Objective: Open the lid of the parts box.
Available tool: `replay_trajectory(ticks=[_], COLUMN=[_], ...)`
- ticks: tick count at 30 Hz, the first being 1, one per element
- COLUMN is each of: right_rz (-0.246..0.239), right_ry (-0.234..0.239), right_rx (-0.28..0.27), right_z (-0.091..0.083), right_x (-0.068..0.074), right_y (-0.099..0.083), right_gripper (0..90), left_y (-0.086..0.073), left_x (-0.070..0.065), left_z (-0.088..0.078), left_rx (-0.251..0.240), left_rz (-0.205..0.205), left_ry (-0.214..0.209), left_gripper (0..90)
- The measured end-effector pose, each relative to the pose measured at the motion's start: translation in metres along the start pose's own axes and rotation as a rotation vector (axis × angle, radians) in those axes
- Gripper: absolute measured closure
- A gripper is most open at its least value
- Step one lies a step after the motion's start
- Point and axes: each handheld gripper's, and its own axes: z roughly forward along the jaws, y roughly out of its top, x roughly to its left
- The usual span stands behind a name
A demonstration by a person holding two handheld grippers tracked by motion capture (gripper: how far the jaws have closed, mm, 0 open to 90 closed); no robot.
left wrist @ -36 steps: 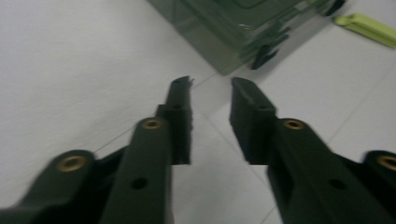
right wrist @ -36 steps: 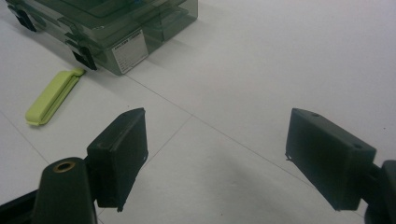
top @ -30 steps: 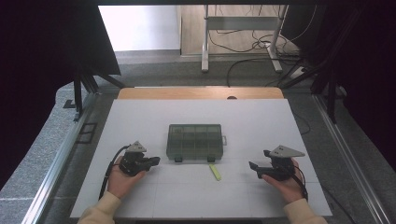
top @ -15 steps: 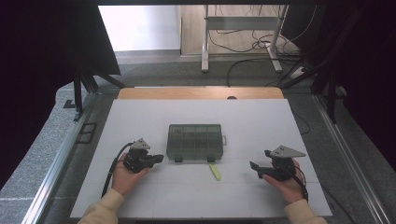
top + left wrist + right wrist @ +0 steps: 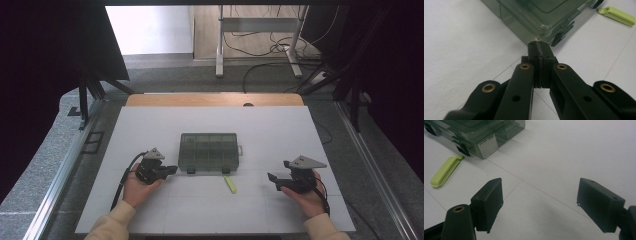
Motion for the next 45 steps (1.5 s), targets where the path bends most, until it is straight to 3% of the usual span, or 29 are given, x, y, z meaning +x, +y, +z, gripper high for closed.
replay_trajectory(ticks=[30,45], right_rz=[-0.004,-0.004], right_ry=[-0.008,-0.013], right_rx=[0.003,-0.001], right_z=[0.0,0.0], right_x=[-0.001,0.0], right_y=[0.0,0.001], right_gripper=[21.0,21.1], left_y=[0.005,0.012], left_x=[-0.004,-0.006], left_z=[-0.006,-0.008], left_rx=[-0.049,-0.098], left_rz=[0.015,0.004], left_ry=[0.011,-0.016], left_gripper=[90.0,90.0])
